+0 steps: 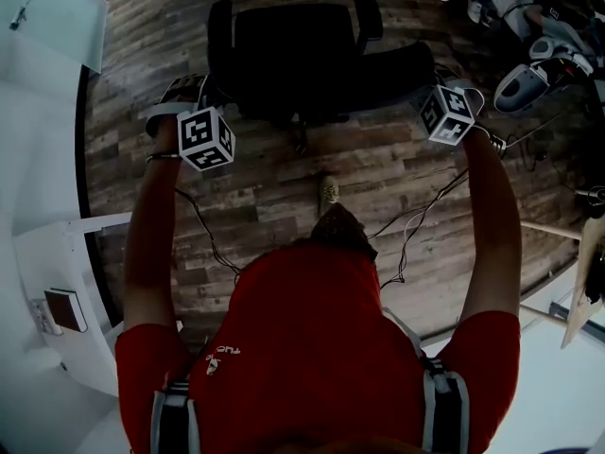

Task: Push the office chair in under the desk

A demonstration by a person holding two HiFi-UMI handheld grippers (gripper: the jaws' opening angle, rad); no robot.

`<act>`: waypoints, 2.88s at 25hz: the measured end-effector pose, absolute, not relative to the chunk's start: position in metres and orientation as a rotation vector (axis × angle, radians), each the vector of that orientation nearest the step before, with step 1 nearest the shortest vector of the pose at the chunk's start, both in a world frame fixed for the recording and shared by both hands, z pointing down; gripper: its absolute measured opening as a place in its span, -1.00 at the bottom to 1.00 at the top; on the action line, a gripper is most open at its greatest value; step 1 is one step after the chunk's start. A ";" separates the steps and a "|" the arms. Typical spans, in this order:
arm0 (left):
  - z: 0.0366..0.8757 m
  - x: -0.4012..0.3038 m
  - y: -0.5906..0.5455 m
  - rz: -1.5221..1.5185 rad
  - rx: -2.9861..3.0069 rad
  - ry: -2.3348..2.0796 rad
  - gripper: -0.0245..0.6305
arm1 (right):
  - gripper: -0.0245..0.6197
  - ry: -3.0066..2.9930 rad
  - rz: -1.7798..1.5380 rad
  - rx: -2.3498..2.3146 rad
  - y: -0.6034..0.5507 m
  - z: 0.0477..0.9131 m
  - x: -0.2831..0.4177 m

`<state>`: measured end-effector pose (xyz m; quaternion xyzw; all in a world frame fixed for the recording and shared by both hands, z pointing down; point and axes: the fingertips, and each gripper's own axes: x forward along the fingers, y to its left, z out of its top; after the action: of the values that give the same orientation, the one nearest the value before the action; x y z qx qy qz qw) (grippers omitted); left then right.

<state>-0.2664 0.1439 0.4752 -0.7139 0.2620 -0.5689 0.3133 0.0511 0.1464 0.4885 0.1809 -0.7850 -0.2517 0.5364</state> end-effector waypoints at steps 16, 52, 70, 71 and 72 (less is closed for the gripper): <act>0.481 -0.224 -0.059 -1.543 -1.878 0.719 -0.57 | -0.53 -1.872 -0.603 0.410 -0.056 0.488 0.094; 0.485 -0.164 -0.496 -1.518 -1.875 0.746 -0.56 | -0.53 -1.851 -0.605 0.416 -0.498 0.499 0.159; 0.490 -0.132 -0.676 -1.571 -1.867 0.798 -0.57 | -0.53 -1.865 -0.644 0.369 -0.697 0.504 0.191; 0.491 -0.129 -0.685 -1.577 -1.868 0.801 -0.57 | -0.53 -1.866 -0.647 0.363 -0.708 0.504 0.193; 0.491 -0.127 -0.695 -1.584 -1.868 0.806 -0.57 | -0.53 -1.867 -0.650 0.357 -0.719 0.504 0.196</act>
<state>-0.1274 -0.6948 0.4912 -0.6961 0.3002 -0.5900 0.2779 0.1956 -0.7190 0.5043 0.1498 -0.7844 -0.2730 0.5364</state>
